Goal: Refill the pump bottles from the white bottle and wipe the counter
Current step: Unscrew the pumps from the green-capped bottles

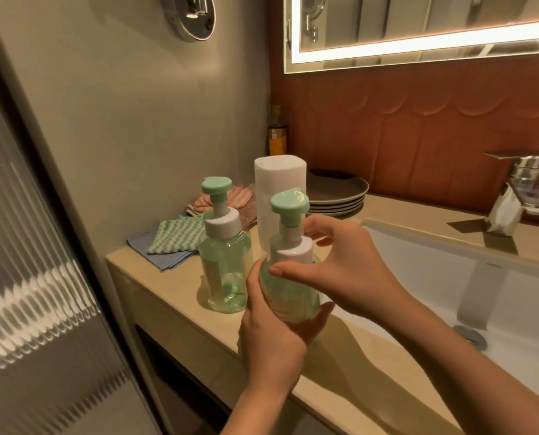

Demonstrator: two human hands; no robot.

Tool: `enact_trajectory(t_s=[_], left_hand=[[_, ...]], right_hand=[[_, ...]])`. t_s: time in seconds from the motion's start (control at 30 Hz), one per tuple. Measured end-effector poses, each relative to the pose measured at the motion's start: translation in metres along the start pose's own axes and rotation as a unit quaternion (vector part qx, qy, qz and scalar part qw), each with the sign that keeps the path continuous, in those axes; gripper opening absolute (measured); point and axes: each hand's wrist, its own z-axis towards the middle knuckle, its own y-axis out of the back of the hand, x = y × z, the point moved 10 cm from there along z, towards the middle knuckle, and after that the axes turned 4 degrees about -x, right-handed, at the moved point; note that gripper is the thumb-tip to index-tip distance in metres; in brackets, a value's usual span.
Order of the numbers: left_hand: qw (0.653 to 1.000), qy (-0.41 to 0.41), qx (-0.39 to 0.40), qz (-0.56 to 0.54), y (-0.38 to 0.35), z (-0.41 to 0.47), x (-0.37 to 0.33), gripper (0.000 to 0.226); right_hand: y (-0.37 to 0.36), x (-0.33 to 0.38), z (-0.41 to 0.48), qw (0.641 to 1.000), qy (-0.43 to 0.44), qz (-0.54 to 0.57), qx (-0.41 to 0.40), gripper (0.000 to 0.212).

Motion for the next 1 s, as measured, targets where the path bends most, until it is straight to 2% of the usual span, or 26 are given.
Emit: enact_trajectory(t_s=[0.23,0.43,0.5,0.57,0.63,0.7,0.87,0.93,1.0], left_hand=[[1.000,0.003,-0.009,0.020,0.002,0.000,-0.002,0.090],[0.999,-0.008,-0.015,0.035,0.003,-0.002,-0.002,0.097],[0.999,0.001,0.003,0.035,0.000,-0.003,0.000,0.099],[0.999,0.002,0.008,0.034,-0.001,-0.003,-0.001,0.094],[0.999,-0.004,0.009,0.031,-0.001,-0.003,-0.005,0.087],[1.000,-0.006,0.008,0.024,-0.001,-0.002,-0.005,0.085],[0.999,-0.027,0.005,0.028,-0.001,-0.002,-0.004,0.086],[0.999,-0.019,0.011,0.024,-0.002,0.000,-0.003,0.084],[1.000,0.004,0.018,0.017,-0.004,0.000,-0.001,0.084]], right_hand=[[0.003,0.010,-0.003,0.991,0.030,-0.128,0.001,0.066],[0.001,0.010,-0.002,0.985,0.032,-0.153,-0.067,0.076],[0.000,0.009,-0.001,0.985,0.029,-0.145,-0.091,0.073],[0.001,0.007,-0.001,0.991,0.011,-0.084,-0.106,0.058],[0.000,0.002,0.000,0.996,-0.011,-0.020,-0.092,0.042],[-0.002,-0.004,0.003,0.998,-0.026,0.018,-0.060,0.039],[-0.016,0.001,0.003,0.984,-0.016,0.145,0.104,0.034],[-0.018,0.002,0.001,0.985,-0.012,0.123,0.120,0.046],[-0.017,0.000,0.003,0.995,-0.016,0.056,0.079,0.071]])
